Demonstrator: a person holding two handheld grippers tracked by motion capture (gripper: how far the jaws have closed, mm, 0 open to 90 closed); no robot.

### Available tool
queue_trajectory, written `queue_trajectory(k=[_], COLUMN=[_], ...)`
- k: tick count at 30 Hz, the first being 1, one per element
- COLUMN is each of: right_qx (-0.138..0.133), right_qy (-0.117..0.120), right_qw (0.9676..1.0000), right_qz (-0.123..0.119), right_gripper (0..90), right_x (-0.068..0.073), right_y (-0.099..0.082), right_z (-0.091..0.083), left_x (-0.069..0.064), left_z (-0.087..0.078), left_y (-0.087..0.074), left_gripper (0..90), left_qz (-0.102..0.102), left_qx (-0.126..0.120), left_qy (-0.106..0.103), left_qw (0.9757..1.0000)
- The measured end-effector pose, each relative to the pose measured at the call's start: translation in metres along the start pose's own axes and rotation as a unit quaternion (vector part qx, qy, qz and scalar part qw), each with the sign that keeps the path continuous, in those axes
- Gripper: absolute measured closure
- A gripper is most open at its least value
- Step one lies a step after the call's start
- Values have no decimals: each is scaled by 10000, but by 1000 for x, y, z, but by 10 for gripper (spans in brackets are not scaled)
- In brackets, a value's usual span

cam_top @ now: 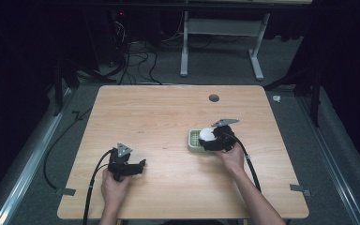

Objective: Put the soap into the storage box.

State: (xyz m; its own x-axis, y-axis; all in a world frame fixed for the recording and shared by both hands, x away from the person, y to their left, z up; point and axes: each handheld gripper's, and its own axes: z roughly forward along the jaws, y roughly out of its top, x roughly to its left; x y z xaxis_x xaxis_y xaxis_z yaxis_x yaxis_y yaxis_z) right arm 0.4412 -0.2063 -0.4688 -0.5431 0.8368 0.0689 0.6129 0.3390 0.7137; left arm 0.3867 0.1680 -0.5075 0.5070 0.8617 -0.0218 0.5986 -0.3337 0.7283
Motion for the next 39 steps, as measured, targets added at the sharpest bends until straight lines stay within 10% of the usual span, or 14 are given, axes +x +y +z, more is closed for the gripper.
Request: queue_trajectory(k=[18, 39], right_qx=[143, -581], right_qy=[-24, 48], right_qw=[9999, 9983], right_qz=[1, 97], right_gripper=[236, 287], right_x=[-3, -9], right_y=[-3, -1], right_z=[10, -28], left_x=[0, 0], left_z=[0, 0], left_y=[0, 0], left_gripper=[172, 172], left_qz=[0, -1], left_qx=[-10, -11], left_qy=[-2, -2], left_qw=[10000, 10000])
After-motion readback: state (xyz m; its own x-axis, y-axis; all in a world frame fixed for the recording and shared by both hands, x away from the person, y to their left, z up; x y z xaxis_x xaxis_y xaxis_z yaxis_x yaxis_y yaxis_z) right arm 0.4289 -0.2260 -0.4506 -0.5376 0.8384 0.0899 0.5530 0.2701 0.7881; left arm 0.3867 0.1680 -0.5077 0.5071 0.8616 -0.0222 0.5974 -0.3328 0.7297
